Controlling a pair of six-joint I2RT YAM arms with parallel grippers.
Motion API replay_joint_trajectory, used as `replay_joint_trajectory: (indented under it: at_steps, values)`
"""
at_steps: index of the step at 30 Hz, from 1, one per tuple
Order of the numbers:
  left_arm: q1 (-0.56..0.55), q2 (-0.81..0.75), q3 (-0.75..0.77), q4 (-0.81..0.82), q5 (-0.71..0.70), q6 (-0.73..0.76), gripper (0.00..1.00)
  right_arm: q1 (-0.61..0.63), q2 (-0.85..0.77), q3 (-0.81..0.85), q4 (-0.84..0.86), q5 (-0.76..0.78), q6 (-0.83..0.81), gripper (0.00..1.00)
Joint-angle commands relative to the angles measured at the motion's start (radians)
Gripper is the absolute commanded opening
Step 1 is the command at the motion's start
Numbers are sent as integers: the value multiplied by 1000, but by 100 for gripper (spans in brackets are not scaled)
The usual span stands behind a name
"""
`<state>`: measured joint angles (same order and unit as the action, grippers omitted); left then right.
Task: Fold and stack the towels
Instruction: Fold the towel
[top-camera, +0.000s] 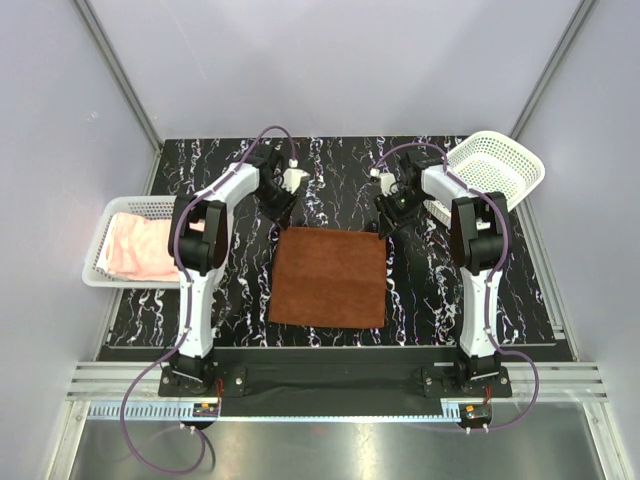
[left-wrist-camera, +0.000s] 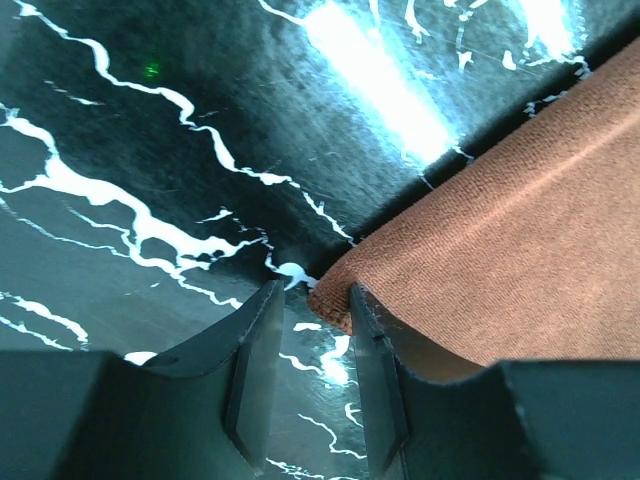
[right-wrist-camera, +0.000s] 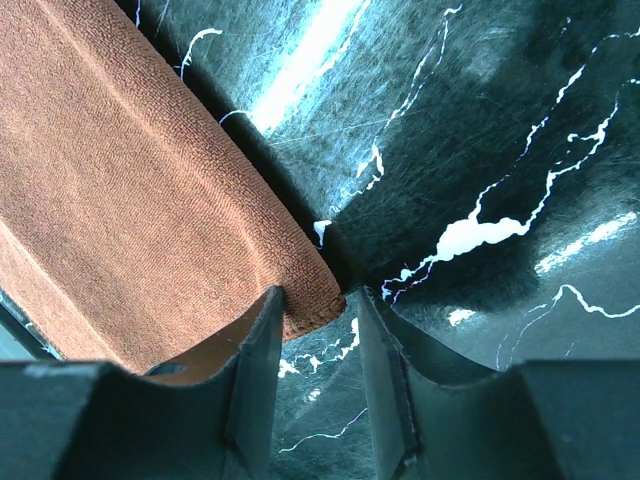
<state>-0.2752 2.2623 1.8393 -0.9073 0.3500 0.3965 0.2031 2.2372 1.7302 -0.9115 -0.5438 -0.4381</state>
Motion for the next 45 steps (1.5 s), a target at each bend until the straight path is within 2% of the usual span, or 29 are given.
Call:
replay_joint_trajectory:
  at_steps: [1,17,20,22,25,29,34,45]
  values:
    - [2,19,37,-15,52,24,37,-4,12,14,-4,-10,-27,42]
    - [1,17,1,-25,78,16,31,-5,18,11,19,-24,-17,37]
    - [2,22,1,-25,86,13,24,-7,18,5,23,-21,-16,31]
    - [1,25,3,-22,87,10,12,-5,16,0,31,-16,-13,27]
    - [1,26,9,-10,81,-22,0,-5,18,-9,91,39,33,13]
    - [1,20,37,-22,101,-51,0,-5,3,-11,117,80,41,0]
    - [1,-23,75,-15,93,-94,0,-7,-56,6,141,107,50,0]
    - [1,-243,135,-1,-89,-113,0,-5,-293,43,194,297,70,0]
